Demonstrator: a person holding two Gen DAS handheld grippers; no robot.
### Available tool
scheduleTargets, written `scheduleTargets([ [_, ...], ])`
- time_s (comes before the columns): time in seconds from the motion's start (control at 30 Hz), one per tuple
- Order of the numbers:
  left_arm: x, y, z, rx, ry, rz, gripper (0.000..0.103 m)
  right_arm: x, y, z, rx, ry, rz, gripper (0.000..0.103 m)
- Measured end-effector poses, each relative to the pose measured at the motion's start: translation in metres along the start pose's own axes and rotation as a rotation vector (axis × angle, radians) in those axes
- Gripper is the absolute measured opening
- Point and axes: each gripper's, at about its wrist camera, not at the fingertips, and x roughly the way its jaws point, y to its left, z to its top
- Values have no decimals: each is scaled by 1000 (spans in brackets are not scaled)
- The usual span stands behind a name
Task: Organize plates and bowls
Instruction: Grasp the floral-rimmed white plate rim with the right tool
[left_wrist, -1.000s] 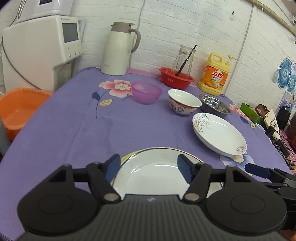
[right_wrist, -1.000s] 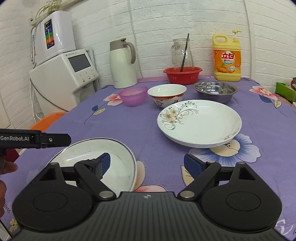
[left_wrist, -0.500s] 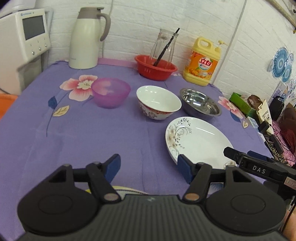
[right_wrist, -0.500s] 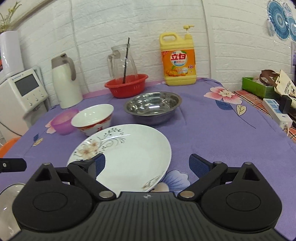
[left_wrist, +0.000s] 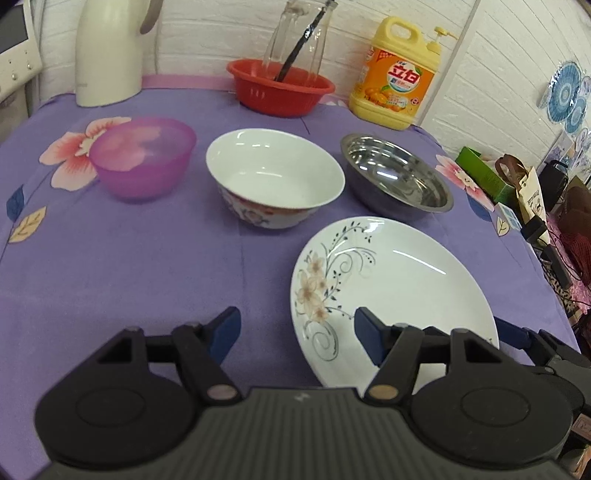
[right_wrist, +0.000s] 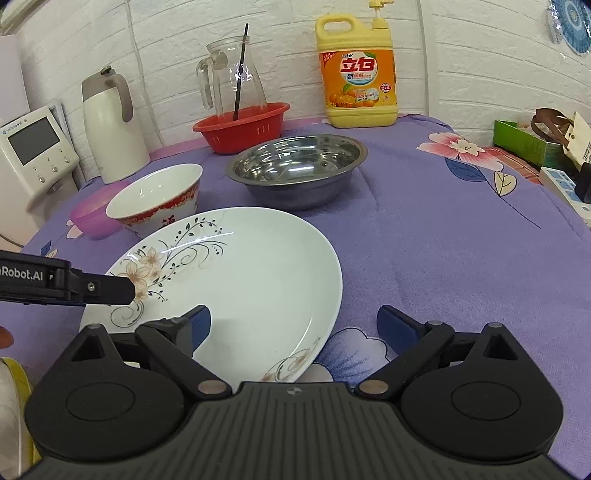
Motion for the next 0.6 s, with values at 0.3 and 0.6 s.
scheduleTargets([
  [0.3,14,-6,2,6,1,-18,66,2,4,-1,-14,-6,0,103],
  [0.6,19,-20,-2,89,-9,43,56,6,14,0,-69,16,-21,103],
])
